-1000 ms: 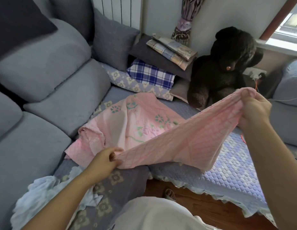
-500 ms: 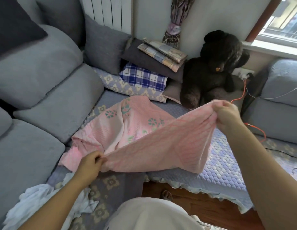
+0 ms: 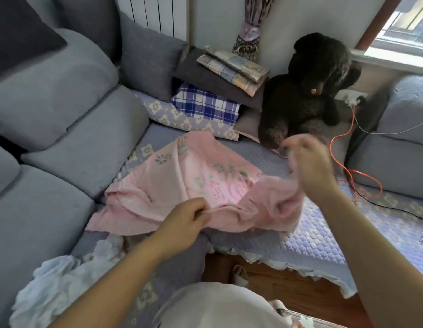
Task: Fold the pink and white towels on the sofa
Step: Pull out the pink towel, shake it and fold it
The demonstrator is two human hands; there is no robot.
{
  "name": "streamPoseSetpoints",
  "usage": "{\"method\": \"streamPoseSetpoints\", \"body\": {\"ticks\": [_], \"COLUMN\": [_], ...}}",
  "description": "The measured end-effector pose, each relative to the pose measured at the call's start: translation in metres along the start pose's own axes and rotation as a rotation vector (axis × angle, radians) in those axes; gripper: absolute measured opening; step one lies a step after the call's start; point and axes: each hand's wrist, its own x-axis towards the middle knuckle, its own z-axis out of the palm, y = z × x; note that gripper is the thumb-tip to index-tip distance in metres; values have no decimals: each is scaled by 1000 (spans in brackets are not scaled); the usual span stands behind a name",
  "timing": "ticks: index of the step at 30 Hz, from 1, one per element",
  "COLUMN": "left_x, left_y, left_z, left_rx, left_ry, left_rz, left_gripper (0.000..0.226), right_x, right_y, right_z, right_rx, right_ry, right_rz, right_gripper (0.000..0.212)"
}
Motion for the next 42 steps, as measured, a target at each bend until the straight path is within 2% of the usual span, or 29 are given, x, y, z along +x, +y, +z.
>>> {"method": "streamPoseSetpoints", "body": {"ticks": [1, 2, 3, 4, 5, 6, 7, 12, 14, 16, 20, 24, 27, 29, 31, 33, 34, 37, 39, 42], "left_x": [5, 8, 11, 11, 9, 6, 3, -9, -13, -13, -1, 21, 23, 22, 23, 20, 15, 4, 7, 23], "left_y": [17, 30, 40, 47, 50, 51, 48, -3, -28, -43, -48, -61, -80, -83, -81, -80, -81, -78, -77, -73], "left_z": [1, 2, 3, 6, 11, 17, 23, 53, 59, 61, 66, 68, 65, 55, 29, -3, -13, -4, 17, 32], "left_rx": [-31, -76, -129, -184, -239, -293, -346, -299, -138, 80, 339, 438, 401, 306, 204, 286, 356, 510, 635, 673], "left_ry": [26, 58, 95, 136, 177, 222, 267, 389, 468, 495, 366, 127, -6, 101, 335, 509, 529, 358, 229, 281], "left_rz": [34, 51, 58, 57, 56, 53, 46, 26, 21, 66, 140, -153, -281, -245, -173, -81, -25, 112, 87, -28], "left_gripper": [16, 17, 17, 16, 15, 15, 17, 26, 23, 24, 50, 76, 77, 66, 54, 50, 51, 48, 43, 40], "right_x": [-20, -40, -57, -69, -75, -78, -78, -69, -57, -43, -36, -35, -31, -21, -9, 1, 5, 10, 13, 17], "right_y": [-7, -11, -10, -7, -3, -1, 0, 1, -12, -25, -46, -58, -70, -74, -76, -76, -78, -96, -109, -121], "right_z": [11, 22, 31, 39, 43, 45, 44, 26, 19, 13, 12, 13, 12, 11, 8, 4, 3, 9, 19, 34], "right_rx": [-113, -255, -372, -439, -462, -448, -444, -529, -494, -461, -458, -427, -338, -314, -288, -258, -232, -176, -173, -171], "right_ry": [-286, -558, -755, -851, -854, -819, -771, -461, -328, -276, -321, -204, -36, 70, 169, 256, 286, 289, 262, 238], "right_rz": [-41, -97, -174, -260, -319, -354, -393, -662, -708, -748, -807, -816, -765, -678, -543, -428, -396, -379, -417, -470], "right_gripper": [19, 23, 31, 30, 20, 9, 8, 26, 27, 29, 26, 25, 29, 28, 24, 23, 23, 22, 23, 22]}}
